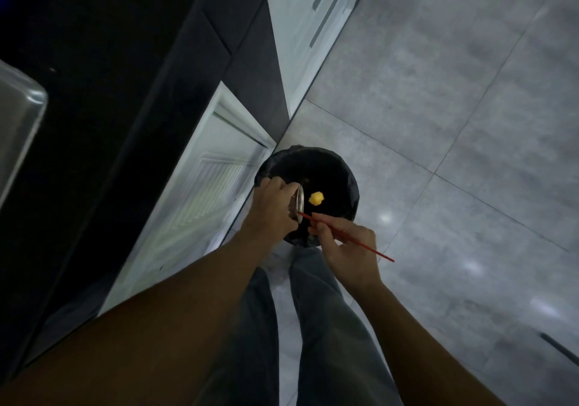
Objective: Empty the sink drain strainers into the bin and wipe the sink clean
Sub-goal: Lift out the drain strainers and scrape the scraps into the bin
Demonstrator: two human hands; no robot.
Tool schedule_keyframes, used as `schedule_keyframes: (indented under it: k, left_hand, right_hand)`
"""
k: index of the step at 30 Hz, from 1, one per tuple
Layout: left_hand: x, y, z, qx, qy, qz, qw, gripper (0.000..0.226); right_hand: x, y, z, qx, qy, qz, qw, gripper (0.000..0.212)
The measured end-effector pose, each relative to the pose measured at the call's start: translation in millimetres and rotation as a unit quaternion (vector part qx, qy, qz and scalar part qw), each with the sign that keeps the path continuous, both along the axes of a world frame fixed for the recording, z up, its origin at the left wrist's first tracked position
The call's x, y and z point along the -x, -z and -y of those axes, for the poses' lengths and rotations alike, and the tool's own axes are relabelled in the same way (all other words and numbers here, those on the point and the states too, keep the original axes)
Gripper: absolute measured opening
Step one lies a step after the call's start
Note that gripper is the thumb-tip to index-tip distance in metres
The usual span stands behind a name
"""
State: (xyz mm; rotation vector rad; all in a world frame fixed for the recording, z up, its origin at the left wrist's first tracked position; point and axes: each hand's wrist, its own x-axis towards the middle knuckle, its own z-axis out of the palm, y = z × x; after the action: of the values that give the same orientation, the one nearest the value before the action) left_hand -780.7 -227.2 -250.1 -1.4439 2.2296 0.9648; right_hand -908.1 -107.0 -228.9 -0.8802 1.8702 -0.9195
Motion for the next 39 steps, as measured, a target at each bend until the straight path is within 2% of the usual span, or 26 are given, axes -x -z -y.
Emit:
schedule_keyframes:
  k: [6, 11, 20, 22, 25, 29, 37, 39]
  left_hand:
    - [-4.9, 0.9, 4.1, -0.007, -0.006, 0.006, 1.000, 0.068]
    - [-5.2, 1.2, 5.8, -0.034, -0.012, 0.003, 0.999, 0.075]
    - [-15.0, -2.4, 4.8, -0.071, -0.010, 0.003, 0.997, 0.082]
    - [-15.8, -2.5, 4.9, -0.071, -0.010, 0.008, 0.997, 0.084]
    - [-13.9, -3.1, 4.6, -0.068, -0.014, 0.004, 0.998, 0.084]
    - [-8.8, -4.5, 2.5, -0.059, -0.014, -0.016, 0.998, 0.081]
    - [-18.2, -14.9, -0.5, -0.069, -0.048, -0.075, 0.994, 0.068]
    - [-20.8, -19.5, -4.6, -0.072, -0.075, -0.080, 0.991, 0.071]
  right_hand:
    - [4.5, 1.7, -4.2, -0.024, 0.030, -0.021, 0.999, 0.024]
    - [8.7, -2.5, 0.1, 0.012, 0.010, 0.005, 1.000, 0.020]
    - [10.6, -1.8, 4.9, -0.058, 0.035, 0.034, 0.997, 0.025]
    - [12.5, -5.0, 1.4, -0.053, 0.046, 0.036, 0.997, 0.029]
    - [13.9, -8.2, -0.6, -0.033, 0.052, 0.038, 0.997, 0.024]
    - [8.7, -10.1, 4.9, -0.029, 0.028, 0.046, 0.998, 0.021]
    - [15.8, -15.8, -4.9, -0.073, 0.050, 0.021, 0.996, 0.025]
    - [19.1, -21.9, -10.9, -0.069, 0.079, 0.015, 0.994, 0.022]
